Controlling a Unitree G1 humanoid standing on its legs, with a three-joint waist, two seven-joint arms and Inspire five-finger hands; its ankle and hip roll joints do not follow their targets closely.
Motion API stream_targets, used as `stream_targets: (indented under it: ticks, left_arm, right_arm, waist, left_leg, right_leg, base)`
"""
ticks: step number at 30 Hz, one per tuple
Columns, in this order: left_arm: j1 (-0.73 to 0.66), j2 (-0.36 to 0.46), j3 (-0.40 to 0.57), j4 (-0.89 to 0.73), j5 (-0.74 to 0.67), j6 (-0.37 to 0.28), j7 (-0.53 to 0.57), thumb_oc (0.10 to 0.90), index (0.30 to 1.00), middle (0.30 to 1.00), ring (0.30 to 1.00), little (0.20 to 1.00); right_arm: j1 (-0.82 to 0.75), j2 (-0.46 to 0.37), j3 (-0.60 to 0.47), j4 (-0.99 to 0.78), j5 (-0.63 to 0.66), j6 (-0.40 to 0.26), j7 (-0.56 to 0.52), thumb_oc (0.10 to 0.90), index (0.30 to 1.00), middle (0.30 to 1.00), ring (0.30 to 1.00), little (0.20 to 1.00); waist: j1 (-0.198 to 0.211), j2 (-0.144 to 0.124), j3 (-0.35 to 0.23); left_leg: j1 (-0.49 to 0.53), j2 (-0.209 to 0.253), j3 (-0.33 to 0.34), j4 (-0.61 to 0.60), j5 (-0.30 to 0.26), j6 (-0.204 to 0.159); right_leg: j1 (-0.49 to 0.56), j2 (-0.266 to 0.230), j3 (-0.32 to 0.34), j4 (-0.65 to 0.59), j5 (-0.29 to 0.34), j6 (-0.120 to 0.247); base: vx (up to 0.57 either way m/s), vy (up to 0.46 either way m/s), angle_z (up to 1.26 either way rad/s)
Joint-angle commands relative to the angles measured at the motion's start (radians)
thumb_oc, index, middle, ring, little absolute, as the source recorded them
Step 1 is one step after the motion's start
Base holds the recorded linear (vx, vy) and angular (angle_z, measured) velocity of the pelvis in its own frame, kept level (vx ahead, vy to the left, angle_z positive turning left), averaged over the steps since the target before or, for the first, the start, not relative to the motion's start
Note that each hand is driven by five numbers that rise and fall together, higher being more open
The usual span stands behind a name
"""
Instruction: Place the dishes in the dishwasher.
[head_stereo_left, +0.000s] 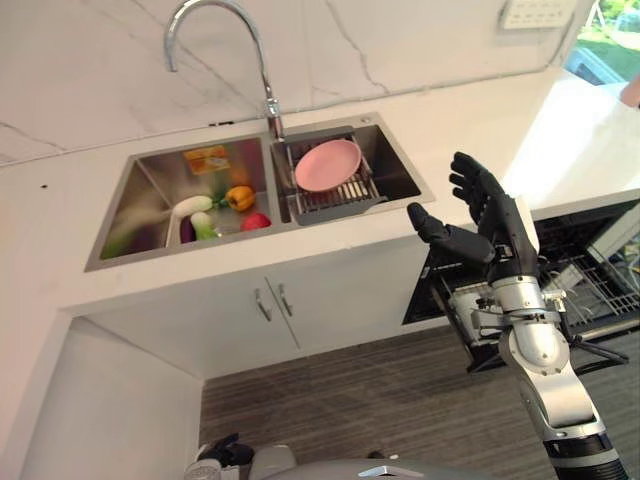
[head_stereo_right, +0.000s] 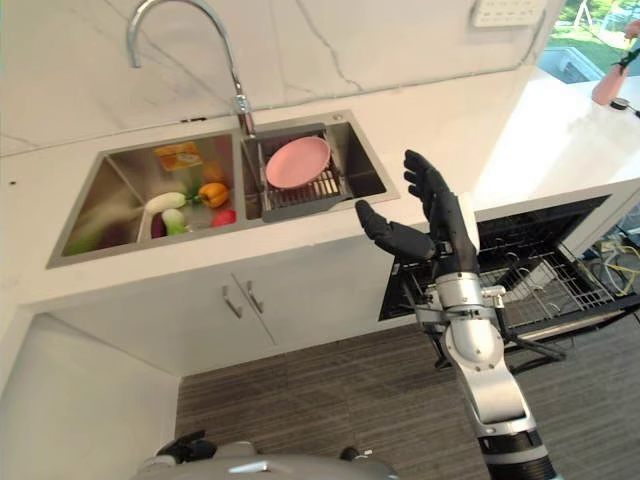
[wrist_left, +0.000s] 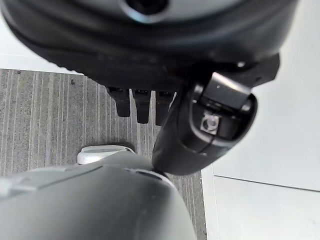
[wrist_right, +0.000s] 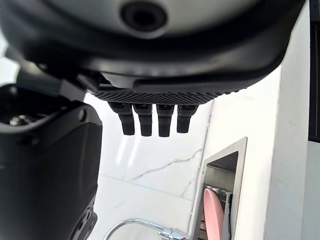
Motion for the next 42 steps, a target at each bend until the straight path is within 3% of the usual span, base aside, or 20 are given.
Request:
stream_targets:
  ticks: [1, 4, 7, 8, 13, 15, 18, 21, 30, 35, 42]
  left_arm:
    - [0.001, -0.070, -0.070, 0.022, -0.012, -0.010, -0.020, 0.800, 0.900, 0.900, 0.900, 0.900]
    - [0.019, -0.065, -0.043, 0.044, 0.005, 0.001, -0.022, 0.800, 0.900, 0.900, 0.900, 0.900]
    - [0.021, -0.054, -0.032, 0.057, 0.024, 0.007, -0.022, 0.800, 0.900, 0.900, 0.900, 0.900]
    - [0.028, -0.033, -0.022, 0.062, 0.039, 0.010, -0.027, 0.800, 0.900, 0.900, 0.900, 0.900]
    - [0.023, 0.003, 0.009, 0.065, 0.029, 0.017, -0.023, 0.800, 0.900, 0.900, 0.900, 0.900]
    - [0.026, 0.003, 0.011, 0.062, 0.027, 0.015, -0.025, 0.800, 0.900, 0.900, 0.900, 0.900]
    - [0.015, 0.004, -0.001, 0.065, 0.037, 0.008, -0.035, 0.800, 0.900, 0.900, 0.900, 0.900]
    - [0.020, 0.003, 0.004, 0.070, 0.041, 0.005, -0.039, 0.800, 0.900, 0.900, 0.900, 0.900]
    - [0.031, -0.026, -0.012, 0.071, 0.031, 0.001, -0.059, 0.800, 0.900, 0.900, 0.900, 0.900]
    - [0.039, -0.032, -0.035, 0.059, 0.053, -0.002, -0.072, 0.800, 0.900, 0.900, 0.900, 0.900]
    - [0.052, -0.018, -0.039, 0.083, 0.110, -0.012, -0.112, 0.800, 0.900, 0.900, 0.900, 0.900]
  right_arm:
    - [-0.138, -0.020, -0.038, -0.008, 0.028, -0.112, -0.014, 0.800, 0.900, 0.900, 0.900, 0.900]
    - [-0.114, -0.016, -0.060, -0.002, 0.001, -0.097, -0.011, 0.800, 0.900, 0.900, 0.900, 0.900]
    - [-0.106, -0.012, -0.065, 0.008, -0.013, -0.087, -0.003, 0.800, 0.900, 0.900, 0.900, 0.900]
    - [-0.111, -0.007, -0.066, 0.027, -0.027, -0.080, 0.003, 0.800, 0.900, 0.900, 0.900, 0.900]
    - [-0.119, 0.014, -0.062, 0.049, -0.050, -0.075, 0.013, 0.800, 0.900, 0.900, 0.900, 0.900]
    - [-0.117, 0.020, -0.064, 0.050, -0.049, -0.074, 0.014, 0.800, 0.900, 0.900, 0.900, 0.900]
    - [-0.128, 0.015, -0.063, 0.058, -0.036, -0.085, 0.030, 0.800, 0.900, 0.900, 0.900, 0.900]
    - [-0.119, 0.012, -0.068, 0.059, -0.038, -0.089, 0.035, 0.800, 0.900, 0.900, 0.900, 0.900]
    - [-0.127, -0.061, -0.072, 0.078, -0.093, -0.075, 0.060, 0.800, 0.900, 0.900, 0.900, 0.900]
    - [-0.173, -0.156, -0.076, 0.130, -0.173, -0.073, 0.060, 0.800, 0.900, 0.900, 0.900, 0.900]
    - [-0.229, -0.363, -0.039, 0.191, -0.358, -0.103, 0.121, 0.800, 0.900, 0.900, 0.900, 0.900]
  waist:
    - [0.051, 0.002, -0.009]
    - [0.048, 0.020, -0.038]
    - [0.048, 0.020, -0.041]
    - [0.057, 0.018, -0.030]
    - [0.061, 0.017, 0.008]
    - [0.061, 0.017, 0.008]
    - [0.058, 0.012, -0.004]
    - [0.068, -0.006, -0.024]
    - [0.092, -0.016, -0.075]
    - [0.099, -0.012, -0.090]
    - [0.107, -0.003, -0.092]
  left_leg:
    - [0.021, -0.057, -0.090, -0.146, 0.091, 0.038]
    - [0.091, -0.061, -0.056, -0.255, 0.098, 0.055]
    - [0.120, -0.080, -0.050, -0.277, 0.094, 0.073]
    - [0.143, -0.094, -0.032, -0.282, 0.078, 0.101]
    - [0.174, -0.123, -0.031, -0.267, 0.041, 0.160]
    - [0.183, -0.126, -0.038, -0.270, 0.036, 0.161]
    - [0.198, -0.117, -0.057, -0.290, 0.032, 0.142]
    - [0.215, -0.116, -0.047, -0.300, 0.019, 0.134]
    - [0.242, -0.063, -0.039, -0.375, 0.068, 0.081]
    - [0.231, -0.049, -0.046, -0.375, 0.069, 0.061]
    - [0.236, -0.048, -0.055, -0.375, 0.063, 0.058]
  right_leg:
    - [-0.003, -0.087, 0.097, 0.044, -0.023, 0.143]
    - [-0.002, -0.103, 0.094, 0.073, -0.028, 0.162]
    - [-0.017, -0.121, 0.101, 0.130, -0.029, 0.170]
    - [-0.049, -0.139, 0.117, 0.217, -0.031, 0.185]
    - [-0.168, -0.169, 0.178, 0.450, 0.055, 0.236]
    - [-0.180, -0.176, 0.189, 0.447, 0.058, 0.235]
    - [-0.182, -0.211, 0.201, 0.288, 0.073, 0.236]
    - [-0.143, -0.221, 0.162, 0.184, 0.089, 0.237]
    - [-0.035, -0.172, 0.082, 0.038, 0.070, 0.229]
    - [-0.006, -0.161, 0.045, -0.012, 0.071, 0.228]
    - [-0.001, -0.155, 0.046, -0.012, 0.060, 0.226]
  base:
    - [0.23, 0.203, -0.31]
    - [0.20, 0.240, -0.47]
    - [0.15, 0.269, -0.08]
    - [0.07, 0.213, -0.05]
    - [0.04, 0.167, -0.07]
    - [0.06, 0.012, 0.11]
    - [0.14, -0.124, 0.24]
    - [0.12, -0.121, 0.17]
    - [0.08, -0.111, -0.03]
    - [0.03, -0.066, 0.10]
    - [0.01, -0.008, 0.03]
